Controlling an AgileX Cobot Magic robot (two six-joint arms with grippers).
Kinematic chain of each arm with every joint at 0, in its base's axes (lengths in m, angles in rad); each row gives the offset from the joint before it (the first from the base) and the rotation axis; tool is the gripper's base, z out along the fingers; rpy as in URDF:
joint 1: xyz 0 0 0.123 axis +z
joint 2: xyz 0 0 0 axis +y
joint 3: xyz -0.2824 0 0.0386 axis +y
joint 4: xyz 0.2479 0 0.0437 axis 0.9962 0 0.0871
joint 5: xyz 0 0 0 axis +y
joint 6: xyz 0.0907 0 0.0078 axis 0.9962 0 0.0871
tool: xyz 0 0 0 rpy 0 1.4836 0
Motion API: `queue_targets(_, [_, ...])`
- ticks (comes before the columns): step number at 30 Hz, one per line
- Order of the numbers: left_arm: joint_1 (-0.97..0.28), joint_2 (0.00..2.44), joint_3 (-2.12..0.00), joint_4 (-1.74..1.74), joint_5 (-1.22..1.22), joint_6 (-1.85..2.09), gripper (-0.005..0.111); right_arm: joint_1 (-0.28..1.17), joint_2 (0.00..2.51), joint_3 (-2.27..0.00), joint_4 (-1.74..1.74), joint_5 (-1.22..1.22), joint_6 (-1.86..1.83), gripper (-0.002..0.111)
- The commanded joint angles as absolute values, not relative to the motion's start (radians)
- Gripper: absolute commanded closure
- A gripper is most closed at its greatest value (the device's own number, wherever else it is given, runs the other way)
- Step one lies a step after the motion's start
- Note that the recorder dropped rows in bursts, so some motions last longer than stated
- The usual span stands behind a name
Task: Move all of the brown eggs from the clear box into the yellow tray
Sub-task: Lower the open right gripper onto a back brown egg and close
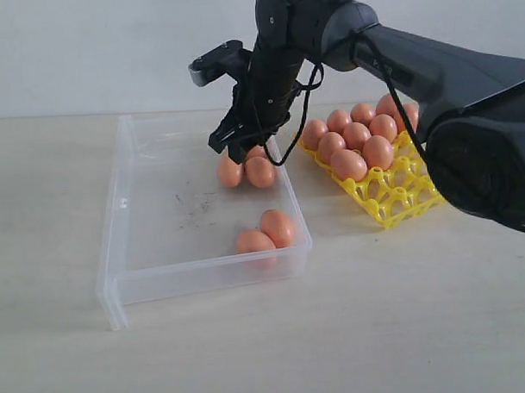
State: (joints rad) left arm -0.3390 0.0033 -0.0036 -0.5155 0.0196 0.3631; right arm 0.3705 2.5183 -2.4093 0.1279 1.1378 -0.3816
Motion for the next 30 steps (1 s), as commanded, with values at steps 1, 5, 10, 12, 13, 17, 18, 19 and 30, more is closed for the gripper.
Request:
queue_targets(1, [-0.338,0.000,0.000,-0.512,0.015,0.367,0.103,0.371,2.547,-2.423,0.098,1.133,-0.375,0.061])
queue_targets(5, [-0.338,0.000,0.000,-0.512,0.015,0.367,0.103,0.371,2.564,-2.423,0.067,1.126,-0.372,0.061])
queue_targets(10, [-0.338,0.000,0.000,-0.512,0.015,0.367,0.103,0.371,2.574,-2.423,0.055,1.101,-0.348,0.061])
queue_targets(12, [-0.338,0.000,0.000,-0.512,0.015,0.367,0.103,0.371,2.577,-2.423,0.055,1.105,-0.347,0.061])
queue_targets(13, [-0.338,0.000,0.000,-0.512,0.015,0.367,0.103,0.371,2.579,-2.423,0.052,1.115,-0.345,0.061])
queue_targets(17, [-0.338,0.000,0.000,-0.512,0.005,0.367,0.103,0.371,2.591,-2.423,0.039,1.159,-0.342,0.061])
queue_targets(18, [-0.338,0.000,0.000,-0.512,-0.007,0.367,0.103,0.371,2.594,-2.423,0.039,1.166,-0.342,0.061])
queue_targets(19, [-0.338,0.000,0.000,-0.512,-0.015,0.367,0.103,0.371,2.595,-2.423,0.039,1.170,-0.342,0.061])
queue_targets(30, [-0.338,0.000,0.000,-0.512,-0.006,0.367,0.103,0.371,2.595,-2.423,0.039,1.185,-0.327,0.106])
